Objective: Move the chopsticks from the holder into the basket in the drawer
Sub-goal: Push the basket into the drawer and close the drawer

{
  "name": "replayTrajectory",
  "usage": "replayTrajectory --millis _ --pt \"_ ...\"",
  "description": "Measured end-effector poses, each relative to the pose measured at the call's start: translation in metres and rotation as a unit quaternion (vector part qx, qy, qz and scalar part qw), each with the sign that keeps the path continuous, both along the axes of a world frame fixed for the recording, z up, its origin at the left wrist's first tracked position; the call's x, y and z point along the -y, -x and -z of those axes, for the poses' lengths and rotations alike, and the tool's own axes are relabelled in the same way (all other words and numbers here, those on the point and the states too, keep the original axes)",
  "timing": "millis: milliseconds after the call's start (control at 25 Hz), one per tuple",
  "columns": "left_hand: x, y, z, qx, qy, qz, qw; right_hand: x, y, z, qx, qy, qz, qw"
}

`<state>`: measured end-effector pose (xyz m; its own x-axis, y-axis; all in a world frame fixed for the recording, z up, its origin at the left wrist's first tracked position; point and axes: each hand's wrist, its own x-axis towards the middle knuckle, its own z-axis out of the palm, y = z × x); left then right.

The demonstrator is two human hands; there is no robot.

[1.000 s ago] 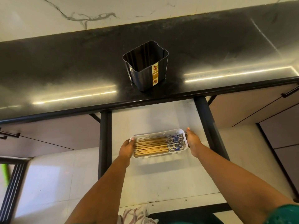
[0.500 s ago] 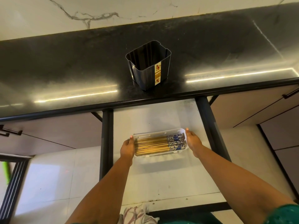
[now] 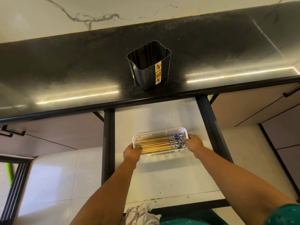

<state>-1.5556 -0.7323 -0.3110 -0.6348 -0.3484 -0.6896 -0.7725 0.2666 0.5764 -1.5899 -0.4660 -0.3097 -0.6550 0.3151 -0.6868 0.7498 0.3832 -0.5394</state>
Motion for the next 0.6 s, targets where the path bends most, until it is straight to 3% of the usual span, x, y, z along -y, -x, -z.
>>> replayTrajectory --millis 80,200,600 --pt "0.0 -0.002 -0.002 -0.005 0.024 0.022 0.999 -0.001 -0.007 0.0 -0.011 -0.05 -0.053 0.997" --pt "0.001 -0.008 -0.005 -0.009 0.02 0.008 1.0 -0.001 -0.013 -0.001 -0.011 -0.061 -0.055 0.997" --pt "0.002 -0.024 -0.012 -0.074 -0.113 -0.025 0.99 -0.011 -0.016 -0.002 -0.049 -0.05 -0.093 0.993"
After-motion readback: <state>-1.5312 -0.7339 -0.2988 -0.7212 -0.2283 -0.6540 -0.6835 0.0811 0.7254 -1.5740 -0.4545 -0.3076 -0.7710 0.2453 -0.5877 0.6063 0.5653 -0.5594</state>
